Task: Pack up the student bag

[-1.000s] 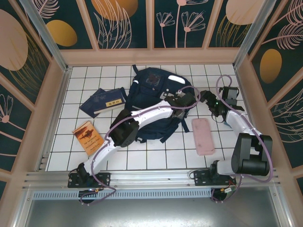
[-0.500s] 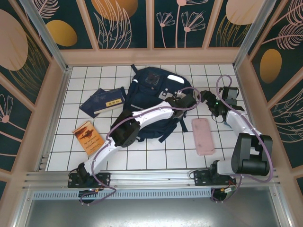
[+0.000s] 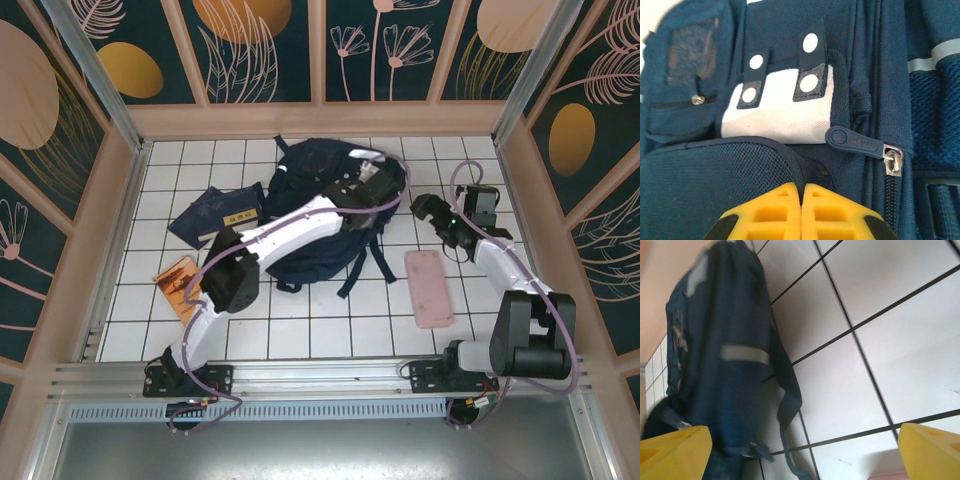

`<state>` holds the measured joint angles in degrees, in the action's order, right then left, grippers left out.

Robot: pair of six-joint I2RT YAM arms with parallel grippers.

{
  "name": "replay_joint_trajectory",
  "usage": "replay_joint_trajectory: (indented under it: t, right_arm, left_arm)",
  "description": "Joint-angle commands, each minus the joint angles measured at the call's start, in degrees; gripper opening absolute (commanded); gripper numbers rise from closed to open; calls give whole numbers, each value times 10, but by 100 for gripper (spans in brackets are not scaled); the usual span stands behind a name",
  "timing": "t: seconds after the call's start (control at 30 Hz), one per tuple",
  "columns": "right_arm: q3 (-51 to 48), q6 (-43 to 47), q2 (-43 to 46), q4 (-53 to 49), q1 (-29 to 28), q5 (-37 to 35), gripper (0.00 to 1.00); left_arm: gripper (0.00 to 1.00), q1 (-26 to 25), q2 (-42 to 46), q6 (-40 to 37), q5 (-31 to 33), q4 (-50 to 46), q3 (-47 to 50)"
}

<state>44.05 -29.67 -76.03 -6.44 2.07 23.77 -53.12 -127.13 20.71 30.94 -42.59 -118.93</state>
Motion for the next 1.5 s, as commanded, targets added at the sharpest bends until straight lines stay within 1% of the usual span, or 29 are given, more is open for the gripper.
replay_joint_trajectory:
  t: [0.0,0.1,0.17,0.23,0.3,0.4,0.5,0.57,0.67,0.77,0.87,0.93,0.97,1.03,1.07,1.23,1.33,1.4,1.47]
  right_arm:
    - [-14,30,30,34,-35,15,97]
    - [-44,48,67,85,-73,24,95]
    - [-62,54,86,117,-92,23,92]
    - [-72,63,90,143,-101,34,84]
    - [-77,77,83,169,-107,48,71]
    - [-82,92,65,222,-111,81,57]
    - [-73,100,34,258,-115,142,47]
    - [-67,103,14,271,-122,165,41]
    - [-58,111,-15,281,-133,166,25]
    - [-51,118,-46,299,-133,170,14]
    - [-39,126,-70,317,-134,159,13]
    - [-26,126,-88,331,-134,156,14]
    - [-19,125,-96,336,-133,159,16]
    - [-10,117,-108,354,-134,159,22]
    - [-8,106,-114,361,-133,147,25]
    - [-15,26,-139,374,-114,121,27]
    - [-43,-17,-115,392,-104,143,30]
    - [-55,-33,-86,390,-107,171,34]
    - [-63,-45,-56,368,-115,196,40]
  left_arm:
    - [0,22,53,-28,53,40,-9]
    - [0,28,61,-36,57,42,-16]
    - [0,32,64,-45,65,43,-20]
    - [0,34,67,-53,70,42,-23]
    - [0,37,73,-55,69,42,-17]
    - [0,40,87,-58,66,47,-3]
    - [0,43,102,-58,52,57,14]
    - [0,43,111,-58,45,63,22]
    - [0,44,120,-56,40,68,32]
    - [0,44,127,-51,37,69,37]
    - [0,45,135,-48,29,72,46]
    - [0,44,141,-47,21,76,54]
    - [0,45,145,-49,15,77,59]
    - [0,44,153,-51,8,82,71]
    - [0,45,158,-51,8,84,75]
    - [0,45,183,-53,19,97,89]
    - [0,45,189,-55,28,106,92]
    - [0,45,187,-57,35,109,88]
    - [0,45,180,-59,43,108,83]
